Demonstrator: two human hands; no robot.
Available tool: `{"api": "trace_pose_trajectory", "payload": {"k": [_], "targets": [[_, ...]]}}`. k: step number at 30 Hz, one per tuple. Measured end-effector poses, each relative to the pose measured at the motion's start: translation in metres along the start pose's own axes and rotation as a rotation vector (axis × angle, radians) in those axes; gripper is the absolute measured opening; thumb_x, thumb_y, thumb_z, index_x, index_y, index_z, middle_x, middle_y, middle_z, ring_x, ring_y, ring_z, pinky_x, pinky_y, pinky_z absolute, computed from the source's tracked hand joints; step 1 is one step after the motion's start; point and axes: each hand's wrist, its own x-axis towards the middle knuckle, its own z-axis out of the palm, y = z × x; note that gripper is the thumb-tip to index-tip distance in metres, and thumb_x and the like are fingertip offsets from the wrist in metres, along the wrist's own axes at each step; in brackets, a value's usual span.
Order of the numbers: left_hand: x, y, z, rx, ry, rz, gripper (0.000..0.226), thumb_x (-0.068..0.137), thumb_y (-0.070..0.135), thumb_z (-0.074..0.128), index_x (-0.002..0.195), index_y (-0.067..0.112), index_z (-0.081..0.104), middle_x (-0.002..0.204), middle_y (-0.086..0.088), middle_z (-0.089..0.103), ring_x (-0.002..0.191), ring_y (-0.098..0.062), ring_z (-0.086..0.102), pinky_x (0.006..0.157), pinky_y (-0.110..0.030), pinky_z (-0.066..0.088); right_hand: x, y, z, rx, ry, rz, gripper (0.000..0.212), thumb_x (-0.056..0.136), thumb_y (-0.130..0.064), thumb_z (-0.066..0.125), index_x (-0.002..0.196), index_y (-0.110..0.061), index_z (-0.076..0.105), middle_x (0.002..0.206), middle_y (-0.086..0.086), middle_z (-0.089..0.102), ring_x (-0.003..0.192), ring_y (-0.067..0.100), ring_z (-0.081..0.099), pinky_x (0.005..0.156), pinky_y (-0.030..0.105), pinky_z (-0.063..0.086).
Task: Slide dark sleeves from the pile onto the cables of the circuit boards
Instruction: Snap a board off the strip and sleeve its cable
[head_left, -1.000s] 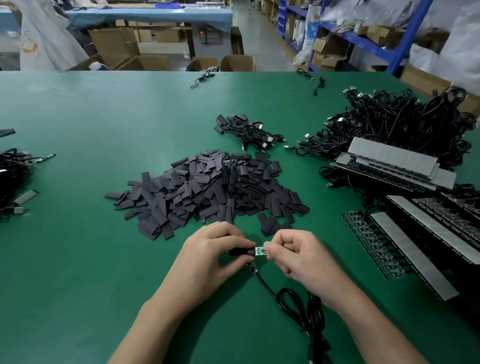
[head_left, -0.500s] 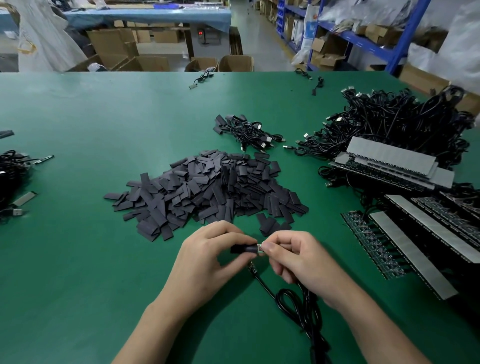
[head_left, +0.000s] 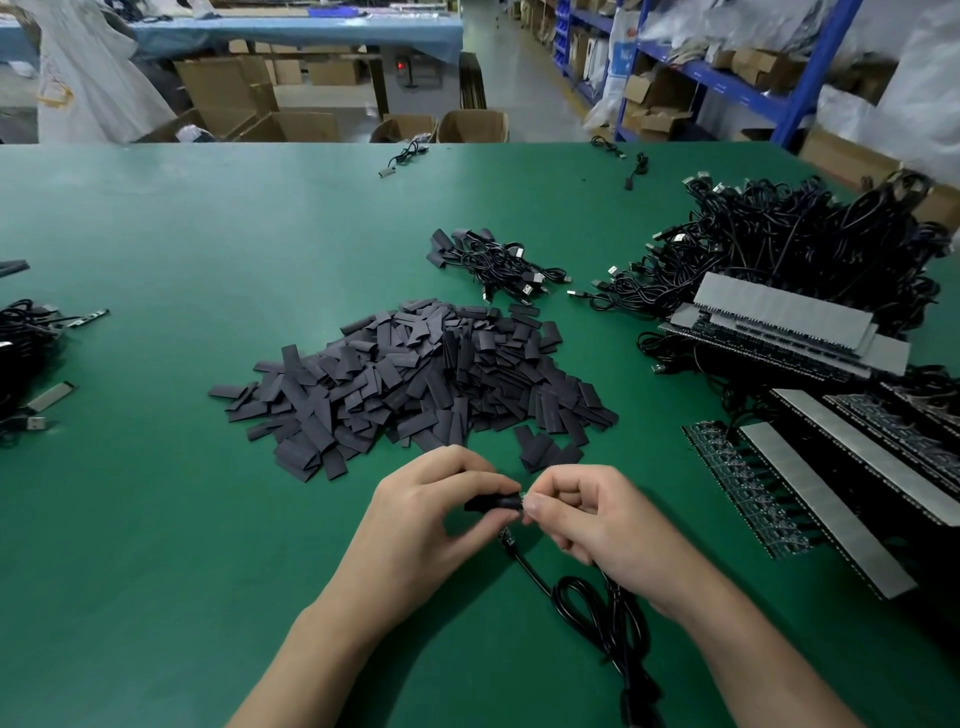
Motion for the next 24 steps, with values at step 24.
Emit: {"api": "trace_pose_trajectory", "payload": {"k": [24], "targets": [[0.0001,-0.0002,0.0004,0.144,0.022,0.116,0.013,0.09,0.027,0.082,0.1,0.018,0.08,0.093,0.01,0.072,0.08,-0.007,0.066,0.073,-0.025,0.055,-0.0015,-0.0005,0.0029,-0.033,0.04,0.036,0.024,0.103,-0.023,0.062,0.081,-0.019,0.07,0.061,-0.002,0.049,0.051,0.01,0.039,0.051,0.021,0.033]]}}
